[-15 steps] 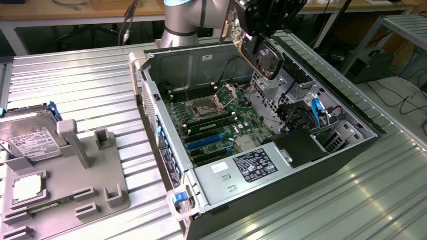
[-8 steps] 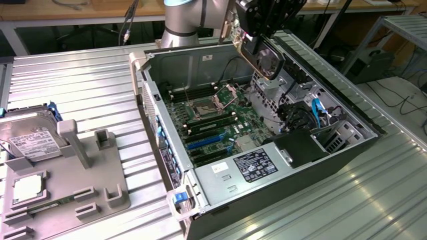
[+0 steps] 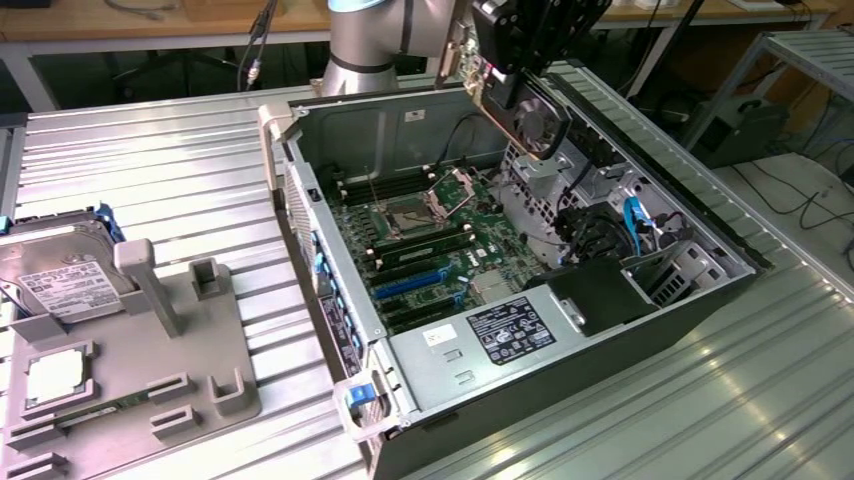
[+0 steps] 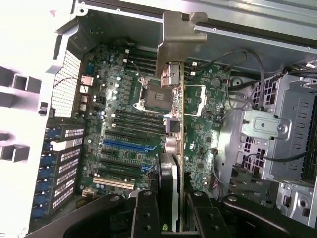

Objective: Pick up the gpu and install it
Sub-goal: 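Insert the gpu into the slot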

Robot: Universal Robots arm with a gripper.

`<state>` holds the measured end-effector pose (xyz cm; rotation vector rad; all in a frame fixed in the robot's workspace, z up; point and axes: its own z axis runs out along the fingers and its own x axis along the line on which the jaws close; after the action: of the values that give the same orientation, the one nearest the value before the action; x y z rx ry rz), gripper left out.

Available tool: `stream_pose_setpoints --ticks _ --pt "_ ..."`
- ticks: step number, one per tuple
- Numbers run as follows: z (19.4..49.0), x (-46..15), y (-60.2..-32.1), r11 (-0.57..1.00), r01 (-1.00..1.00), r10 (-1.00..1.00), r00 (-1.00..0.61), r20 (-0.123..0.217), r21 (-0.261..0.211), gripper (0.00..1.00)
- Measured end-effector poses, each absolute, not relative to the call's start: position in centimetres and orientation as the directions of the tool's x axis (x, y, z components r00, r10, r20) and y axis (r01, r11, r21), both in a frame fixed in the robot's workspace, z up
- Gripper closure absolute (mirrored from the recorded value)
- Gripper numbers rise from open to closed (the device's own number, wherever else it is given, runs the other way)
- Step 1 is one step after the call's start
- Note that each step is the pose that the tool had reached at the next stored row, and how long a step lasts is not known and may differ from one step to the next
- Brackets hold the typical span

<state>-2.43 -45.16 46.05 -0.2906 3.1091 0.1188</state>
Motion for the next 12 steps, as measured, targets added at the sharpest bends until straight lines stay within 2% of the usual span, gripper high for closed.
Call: stream_pose_setpoints --ticks 12 --pt "46.05 -2.43 -45.22 0.969 -0.237 -0.235 -0.972 -0.024 0.074 0.72"
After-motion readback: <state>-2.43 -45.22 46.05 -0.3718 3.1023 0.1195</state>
